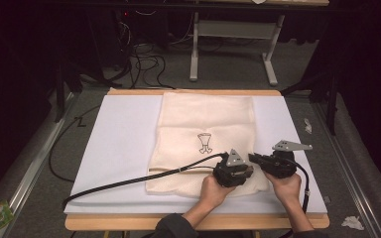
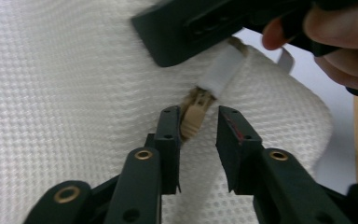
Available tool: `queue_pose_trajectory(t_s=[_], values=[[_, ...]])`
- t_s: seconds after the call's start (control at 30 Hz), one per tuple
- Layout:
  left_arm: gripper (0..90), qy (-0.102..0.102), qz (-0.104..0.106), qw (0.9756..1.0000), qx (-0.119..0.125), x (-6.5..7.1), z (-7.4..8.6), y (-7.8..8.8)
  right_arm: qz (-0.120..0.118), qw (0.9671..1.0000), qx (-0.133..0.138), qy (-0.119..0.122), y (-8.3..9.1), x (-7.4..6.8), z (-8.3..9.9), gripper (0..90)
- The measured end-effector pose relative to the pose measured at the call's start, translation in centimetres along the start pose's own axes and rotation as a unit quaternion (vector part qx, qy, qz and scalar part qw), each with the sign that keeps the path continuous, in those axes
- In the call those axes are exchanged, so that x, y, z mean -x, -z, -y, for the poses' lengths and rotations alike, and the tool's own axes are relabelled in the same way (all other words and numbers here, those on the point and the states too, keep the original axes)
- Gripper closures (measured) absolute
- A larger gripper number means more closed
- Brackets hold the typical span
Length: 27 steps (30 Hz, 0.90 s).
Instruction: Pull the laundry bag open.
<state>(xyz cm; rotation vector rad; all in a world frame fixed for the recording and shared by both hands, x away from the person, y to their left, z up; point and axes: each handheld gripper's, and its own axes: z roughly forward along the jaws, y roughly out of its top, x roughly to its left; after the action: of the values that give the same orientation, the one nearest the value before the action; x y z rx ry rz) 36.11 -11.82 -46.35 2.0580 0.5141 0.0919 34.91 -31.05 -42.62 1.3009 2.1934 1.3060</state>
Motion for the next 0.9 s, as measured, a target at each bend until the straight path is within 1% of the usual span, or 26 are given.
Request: queue_pose_trajectory(t_s=[0.03, 0.07, 0.1, 0.13, 0.17, 0.2, 0.3, 0.33, 0.4, 0.43, 0.5, 0.53, 0.7, 0.8, 0.9], values=[[70.8, 0.000, 0.000, 1.0000, 0.000, 0.00, 0.00, 0.00, 0.000, 1.0000, 0.000, 0.000, 0.00, 0.00, 0.00, 88.3], [70.9, -0.007, 0.000, 1.0000, 0.001, 0.23, -0.08, -0.03, 0.003, 1.0000, -0.001, 0.000, 0.03, -0.03, 0.03, 88.2], [71.2, -0.007, 0.000, 1.0000, 0.001, 0.23, -0.08, -0.03, 0.003, 1.0000, -0.001, 0.000, 0.03, -0.03, 0.03, 88.2], [71.8, -0.006, 0.004, 1.0000, 0.000, 0.15, -0.10, 0.10, 0.004, 1.0000, 0.000, 0.001, 0.17, 0.10, 0.10, 88.3], [72.2, -0.006, 0.004, 1.0000, 0.000, 0.15, -0.10, 0.10, 0.004, 1.0000, 0.000, 0.001, 0.17, 0.10, 0.10, 88.3], [72.4, -0.009, 0.006, 0.9999, 0.001, 0.27, -0.12, 0.26, 0.004, 1.0000, -0.002, -0.004, 0.21, 0.26, 0.21, 88.3], [74.2, -0.013, 0.012, 0.9998, 0.005, 0.42, -0.11, 0.43, 0.005, 1.0000, 0.000, -0.003, 0.21, 0.43, 0.34, 88.3], [74.1, -0.012, 0.017, 0.9998, 0.005, 0.51, -0.06, 0.43, 0.004, 1.0000, 0.000, -0.003, 0.19, 0.45, 0.39, 88.2], [74.4, -0.010, 0.018, 0.9998, 0.003, 0.48, -0.01, 0.38, 0.004, 1.0000, 0.000, -0.004, 0.19, 0.46, 0.42, 88.2], [76.1, -0.005, 0.023, 0.9997, -0.001, 0.39, 0.11, 0.27, 0.005, 1.0000, -0.001, -0.004, 0.22, 0.43, 0.41, 88.2], [76.7, -0.005, 0.022, 0.9997, -0.001, 0.39, 0.13, 0.26, 0.004, 1.0000, -0.001, -0.004, 0.23, 0.41, 0.41, 88.2], [77.3, -0.001, 0.021, 0.9998, -0.002, 0.33, 0.10, 0.21, 0.005, 1.0000, -0.001, -0.004, 0.20, 0.44, 0.44, 88.2], [79.8, 0.003, 0.021, 0.9998, -0.004, 0.20, 0.07, 0.18, 0.005, 1.0000, -0.001, -0.005, 0.17, 0.44, 0.46, 88.2], [80.7, 0.011, 0.023, 0.9996, -0.008, 0.03, 0.09, 0.12, 0.005, 1.0000, -0.003, -0.006, 0.18, 0.49, 0.51, 88.2], [82.3, 0.013, 0.023, 0.9996, -0.009, -0.08, 0.04, 0.13, 0.006, 1.0000, -0.003, -0.004, 0.21, 0.47, 0.53, 88.2]])
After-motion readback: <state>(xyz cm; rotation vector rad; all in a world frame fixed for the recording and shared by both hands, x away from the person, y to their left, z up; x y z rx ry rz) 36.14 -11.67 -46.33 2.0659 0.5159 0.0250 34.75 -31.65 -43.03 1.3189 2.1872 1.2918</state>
